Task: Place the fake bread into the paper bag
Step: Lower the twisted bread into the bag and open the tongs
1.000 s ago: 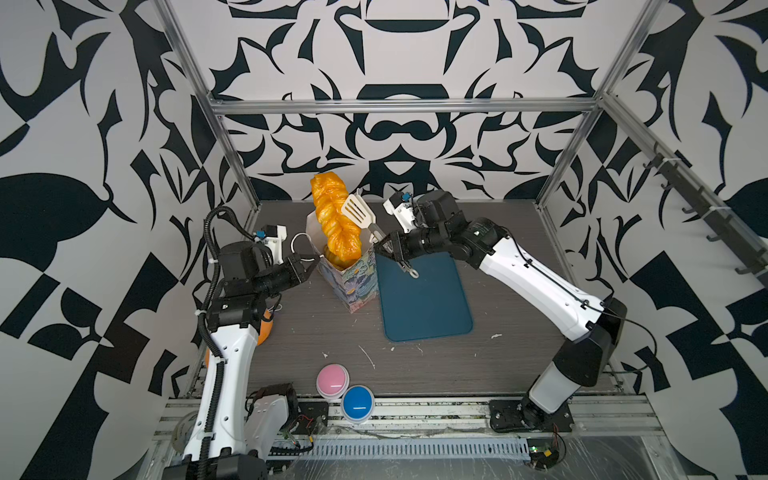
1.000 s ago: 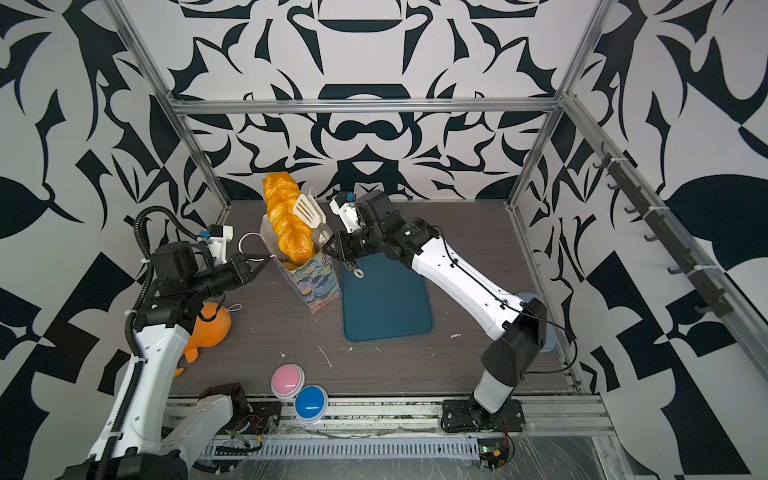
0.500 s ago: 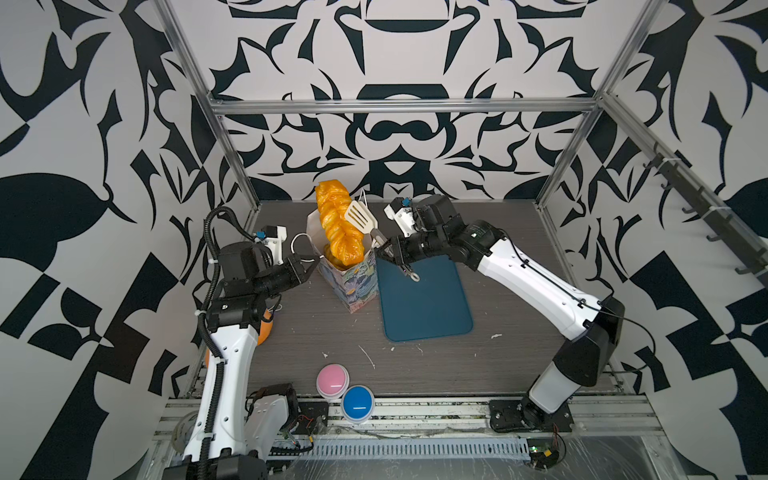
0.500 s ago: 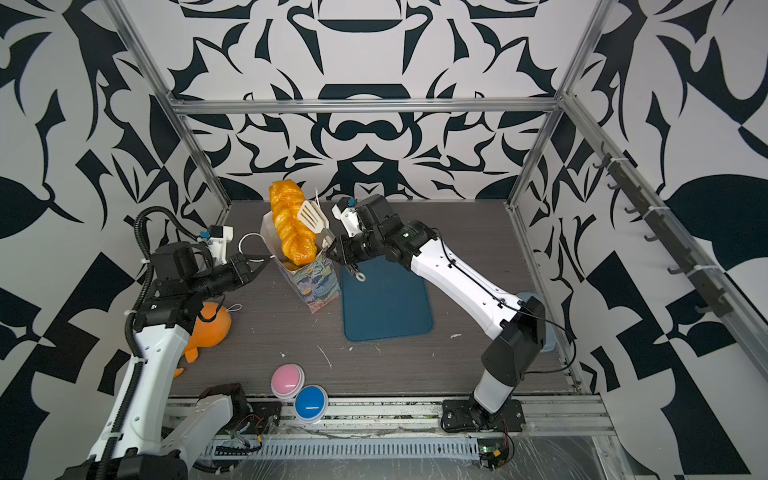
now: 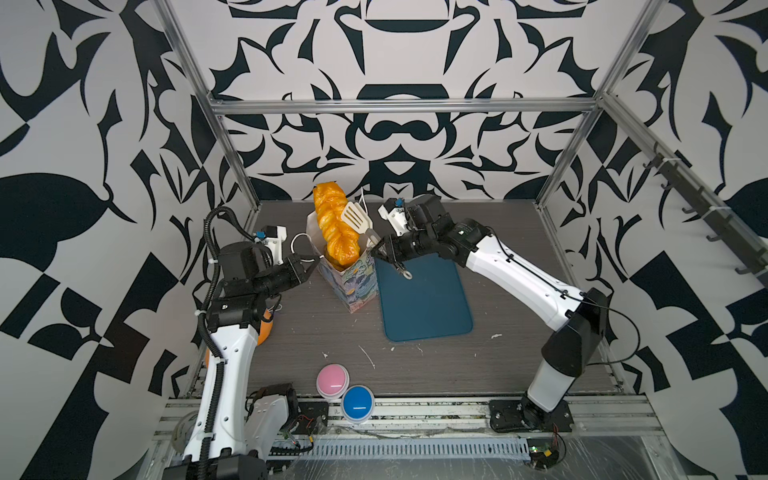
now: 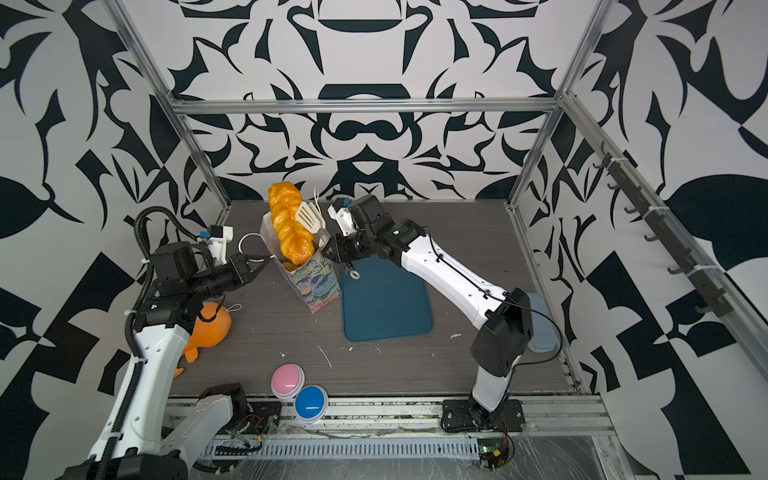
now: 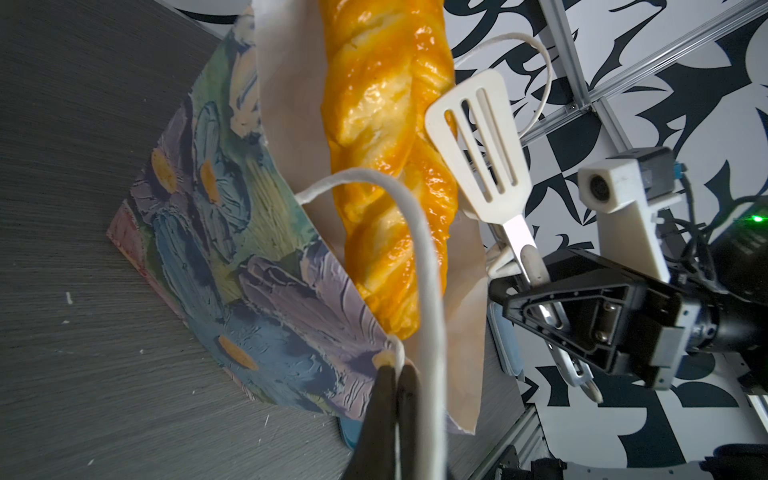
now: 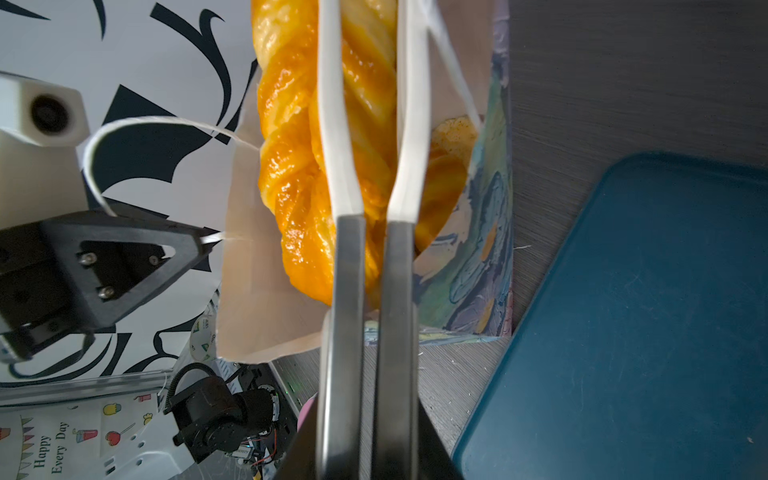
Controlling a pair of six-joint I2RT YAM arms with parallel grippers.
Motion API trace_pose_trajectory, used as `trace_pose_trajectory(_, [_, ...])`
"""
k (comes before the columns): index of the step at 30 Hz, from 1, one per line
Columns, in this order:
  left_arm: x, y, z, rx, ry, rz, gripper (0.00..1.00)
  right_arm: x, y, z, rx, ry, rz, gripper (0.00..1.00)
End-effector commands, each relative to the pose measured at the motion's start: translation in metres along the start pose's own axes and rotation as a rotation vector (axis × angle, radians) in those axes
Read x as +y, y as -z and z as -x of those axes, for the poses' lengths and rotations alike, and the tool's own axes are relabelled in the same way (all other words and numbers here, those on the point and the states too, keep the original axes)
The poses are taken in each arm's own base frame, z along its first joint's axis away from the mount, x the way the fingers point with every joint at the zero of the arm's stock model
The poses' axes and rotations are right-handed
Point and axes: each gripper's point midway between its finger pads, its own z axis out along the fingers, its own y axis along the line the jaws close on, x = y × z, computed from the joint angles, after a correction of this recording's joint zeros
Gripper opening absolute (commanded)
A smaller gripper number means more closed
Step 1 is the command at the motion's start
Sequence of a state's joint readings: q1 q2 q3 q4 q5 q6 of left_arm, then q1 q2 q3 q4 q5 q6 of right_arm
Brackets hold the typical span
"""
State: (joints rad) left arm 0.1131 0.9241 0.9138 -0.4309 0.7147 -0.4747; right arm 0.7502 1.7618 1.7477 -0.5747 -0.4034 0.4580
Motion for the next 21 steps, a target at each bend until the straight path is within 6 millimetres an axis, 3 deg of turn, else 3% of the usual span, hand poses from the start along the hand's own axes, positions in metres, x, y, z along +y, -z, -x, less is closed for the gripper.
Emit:
trace_pose_trajectory(1, [-0.004, 0.002, 0.001, -0.003, -0.010, -0.011, 0.00, 0.025, 0.019, 0.033, -0.121, 0.053, 0.060, 0.27])
trace_pose_trajectory(14, [-0.001, 0.000, 0.002, -0.004, -0.009, -0.006, 0.00, 0.019, 0.036, 0.005, -0.083, 0.036, 0.037, 0.27])
trace_pose_trajectory(21, [-0.002, 0.000, 0.003, -0.004, -0.005, -0.010, 0.00, 0.021, 0.036, 0.001, -0.071, 0.036, 0.051, 0.32])
